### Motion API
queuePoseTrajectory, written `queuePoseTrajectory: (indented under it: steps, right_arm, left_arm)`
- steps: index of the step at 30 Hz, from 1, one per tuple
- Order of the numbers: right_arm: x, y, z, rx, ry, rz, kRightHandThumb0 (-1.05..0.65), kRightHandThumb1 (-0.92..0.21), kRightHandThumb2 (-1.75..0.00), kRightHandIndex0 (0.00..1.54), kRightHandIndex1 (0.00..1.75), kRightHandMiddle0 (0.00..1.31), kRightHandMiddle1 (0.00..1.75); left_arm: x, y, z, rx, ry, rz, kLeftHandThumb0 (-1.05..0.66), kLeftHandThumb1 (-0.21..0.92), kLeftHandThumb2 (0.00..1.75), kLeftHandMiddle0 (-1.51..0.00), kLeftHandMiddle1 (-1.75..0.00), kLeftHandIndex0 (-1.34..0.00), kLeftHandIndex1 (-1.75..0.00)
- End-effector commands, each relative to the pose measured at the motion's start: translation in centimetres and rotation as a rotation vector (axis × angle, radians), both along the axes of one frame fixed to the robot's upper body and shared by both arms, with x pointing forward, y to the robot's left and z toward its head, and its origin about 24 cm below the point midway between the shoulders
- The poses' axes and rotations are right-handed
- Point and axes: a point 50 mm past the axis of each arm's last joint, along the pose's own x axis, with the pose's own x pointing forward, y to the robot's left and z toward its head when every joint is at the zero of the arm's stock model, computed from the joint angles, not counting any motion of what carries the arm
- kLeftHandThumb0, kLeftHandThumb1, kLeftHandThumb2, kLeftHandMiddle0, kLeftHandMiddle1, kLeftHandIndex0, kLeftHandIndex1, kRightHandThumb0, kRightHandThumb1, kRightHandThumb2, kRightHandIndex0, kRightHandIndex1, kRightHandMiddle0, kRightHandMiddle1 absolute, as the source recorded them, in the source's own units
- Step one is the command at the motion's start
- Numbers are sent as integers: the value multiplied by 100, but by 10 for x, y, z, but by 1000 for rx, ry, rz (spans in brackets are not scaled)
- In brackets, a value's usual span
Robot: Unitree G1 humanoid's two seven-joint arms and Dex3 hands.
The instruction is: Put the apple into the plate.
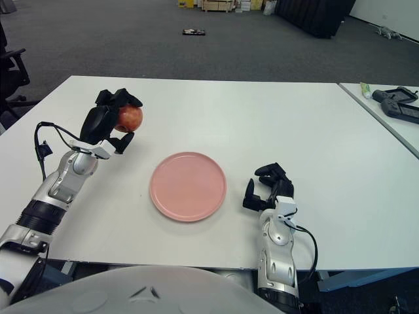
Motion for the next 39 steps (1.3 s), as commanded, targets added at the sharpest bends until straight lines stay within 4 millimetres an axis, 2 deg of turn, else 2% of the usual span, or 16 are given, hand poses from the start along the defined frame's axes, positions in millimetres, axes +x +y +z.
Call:
queuePoseTrajectory:
  steps: [1,7,16,21,28,39]
  right_arm:
    - [0,3,-6,15,31,6,-1,9,-175,94,175,74,162]
    - [1,4,-6,14,35,13,-1,9,-175,94,175,73,162]
    - [1,5,-7,30,37,11,-1,9,-175,94,175,73,162]
    - [1,6,-7,28,41,4,-1,9,-175,94,175,74,162]
    - [0,5,-7,13,41,10,-1,9,-175,94,175,73,162]
    - [-1,5,-8,18,44,11,-1,9,-175,94,175,74,162]
  left_arm:
    - [-19,-20,4,3,-83,-119,0,-3,166,-93,-158,-64,-175]
    - [-34,-34,3,84,-70,-250,0,-3,167,-93,-160,-64,-175]
    - [-41,-51,-2,189,41,-380,0,-2,166,-91,-164,-62,-175]
    - [-31,-69,-33,262,89,-457,0,-1,166,-90,-165,-62,-175]
    - [-27,-68,-63,343,147,-489,0,-3,168,-91,-166,-63,-175]
    - [-21,-78,-76,436,229,-521,0,-2,166,-91,-161,-63,-175]
